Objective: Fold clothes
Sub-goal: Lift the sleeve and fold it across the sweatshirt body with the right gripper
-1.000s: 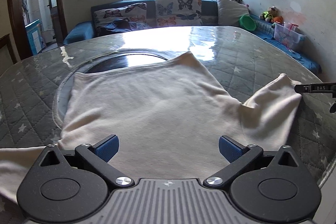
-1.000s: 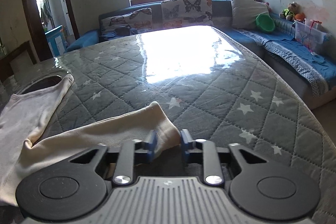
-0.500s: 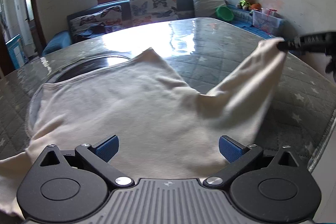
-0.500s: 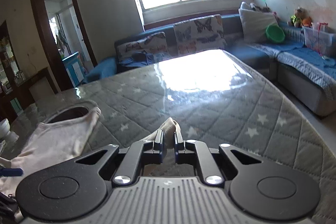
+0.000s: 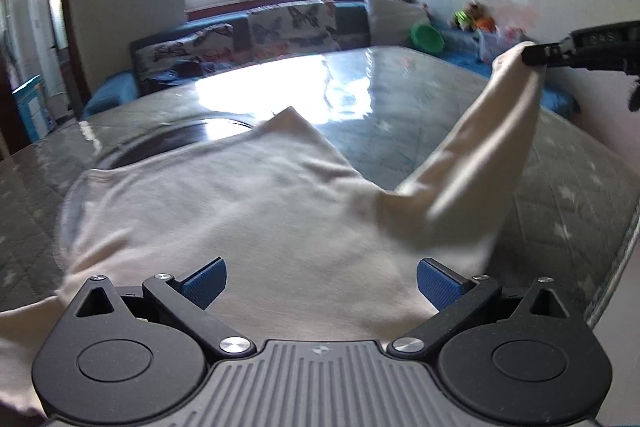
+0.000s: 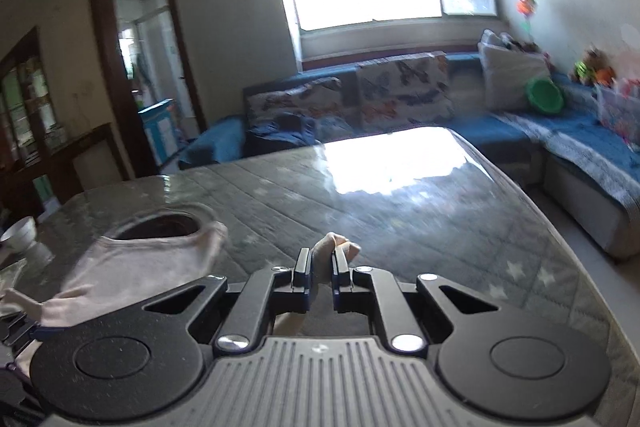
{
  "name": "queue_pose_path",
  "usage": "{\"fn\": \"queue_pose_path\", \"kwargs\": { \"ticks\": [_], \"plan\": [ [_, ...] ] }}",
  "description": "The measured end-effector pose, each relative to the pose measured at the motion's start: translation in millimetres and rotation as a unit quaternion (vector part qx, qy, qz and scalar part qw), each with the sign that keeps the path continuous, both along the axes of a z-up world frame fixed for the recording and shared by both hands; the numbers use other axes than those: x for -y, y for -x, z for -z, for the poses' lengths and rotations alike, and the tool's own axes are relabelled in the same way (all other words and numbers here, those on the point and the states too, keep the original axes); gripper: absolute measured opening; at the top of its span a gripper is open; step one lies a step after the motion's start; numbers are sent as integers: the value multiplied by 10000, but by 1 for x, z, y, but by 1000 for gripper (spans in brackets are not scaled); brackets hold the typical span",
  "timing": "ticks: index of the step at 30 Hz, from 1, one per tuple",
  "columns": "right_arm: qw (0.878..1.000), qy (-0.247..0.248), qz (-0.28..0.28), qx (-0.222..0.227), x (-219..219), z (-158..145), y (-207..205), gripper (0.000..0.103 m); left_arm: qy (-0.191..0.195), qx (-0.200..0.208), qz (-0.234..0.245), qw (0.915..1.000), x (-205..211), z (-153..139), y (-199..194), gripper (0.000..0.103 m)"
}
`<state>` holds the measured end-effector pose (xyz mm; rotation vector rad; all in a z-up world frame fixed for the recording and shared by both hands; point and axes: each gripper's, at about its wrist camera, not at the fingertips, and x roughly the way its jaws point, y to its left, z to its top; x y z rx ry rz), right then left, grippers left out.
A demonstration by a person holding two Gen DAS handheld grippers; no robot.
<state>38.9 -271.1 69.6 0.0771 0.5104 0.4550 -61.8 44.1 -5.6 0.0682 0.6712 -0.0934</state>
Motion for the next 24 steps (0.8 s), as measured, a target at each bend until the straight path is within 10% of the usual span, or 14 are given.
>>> {"fn": "queue_pose_path", "kwargs": {
  "ticks": [12, 24],
  "plan": [
    [9852, 203, -1629, 495, -114, -63, 25, 9, 133, 207, -1011, 9946, -79, -9, 38, 103],
    [9472, 593, -3150, 40, -243, -26, 43, 9, 358, 184, -1519, 9876, -111, 0, 63, 103]
  ]
}}
